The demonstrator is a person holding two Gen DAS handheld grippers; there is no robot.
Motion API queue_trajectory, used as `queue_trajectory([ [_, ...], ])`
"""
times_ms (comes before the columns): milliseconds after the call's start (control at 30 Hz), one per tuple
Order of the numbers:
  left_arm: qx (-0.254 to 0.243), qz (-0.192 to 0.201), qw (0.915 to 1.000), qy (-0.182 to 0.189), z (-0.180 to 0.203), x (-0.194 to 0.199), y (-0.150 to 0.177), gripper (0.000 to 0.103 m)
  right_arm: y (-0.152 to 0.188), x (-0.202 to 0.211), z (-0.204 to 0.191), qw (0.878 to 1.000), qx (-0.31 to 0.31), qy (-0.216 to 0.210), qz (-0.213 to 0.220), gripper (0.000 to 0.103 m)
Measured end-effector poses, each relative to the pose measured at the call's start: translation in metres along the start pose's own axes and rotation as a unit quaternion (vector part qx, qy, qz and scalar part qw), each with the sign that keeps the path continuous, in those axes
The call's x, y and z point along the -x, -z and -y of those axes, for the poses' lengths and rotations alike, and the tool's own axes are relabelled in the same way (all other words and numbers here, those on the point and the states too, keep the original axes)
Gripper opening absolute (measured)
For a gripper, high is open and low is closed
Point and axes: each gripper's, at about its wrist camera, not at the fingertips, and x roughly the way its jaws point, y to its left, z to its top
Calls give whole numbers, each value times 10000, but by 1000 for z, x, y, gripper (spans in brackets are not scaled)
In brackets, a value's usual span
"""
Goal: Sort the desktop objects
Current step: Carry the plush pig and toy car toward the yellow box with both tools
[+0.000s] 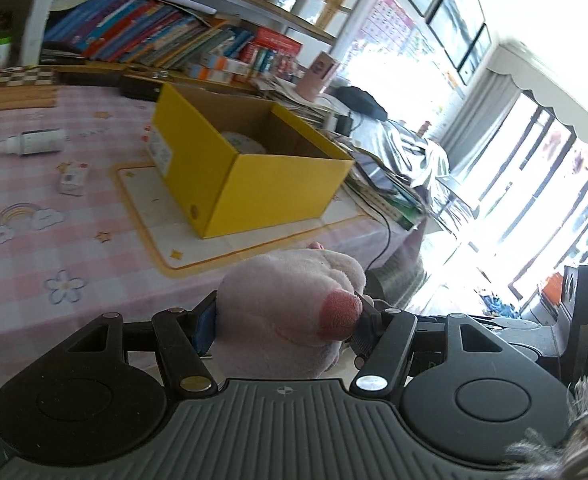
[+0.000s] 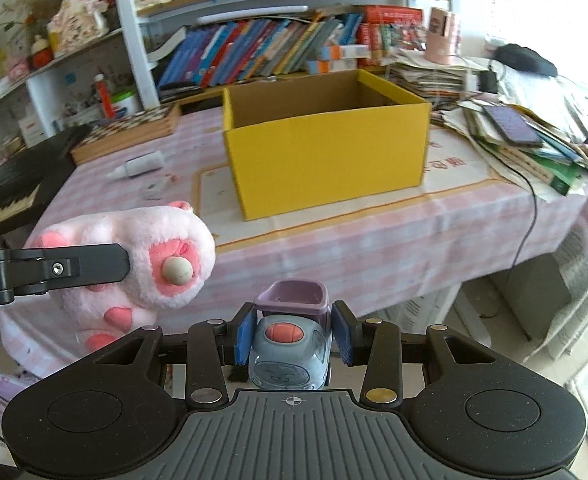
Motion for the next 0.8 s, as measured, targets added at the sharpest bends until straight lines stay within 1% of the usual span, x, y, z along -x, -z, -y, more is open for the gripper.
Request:
queue_trajectory([
  [400, -66, 37, 10000, 17, 16, -23, -17, 62, -15, -10, 23, 10000, -29, 7, 24, 40],
  [600, -131, 51, 9999, 17, 25, -40, -31, 62, -30, -20, 41, 10000, -35, -51, 24, 40],
  [800, -145, 177, 9997, 9, 32, -54, -50, 62, -48, -30, 55, 9999, -35, -104, 73, 40],
])
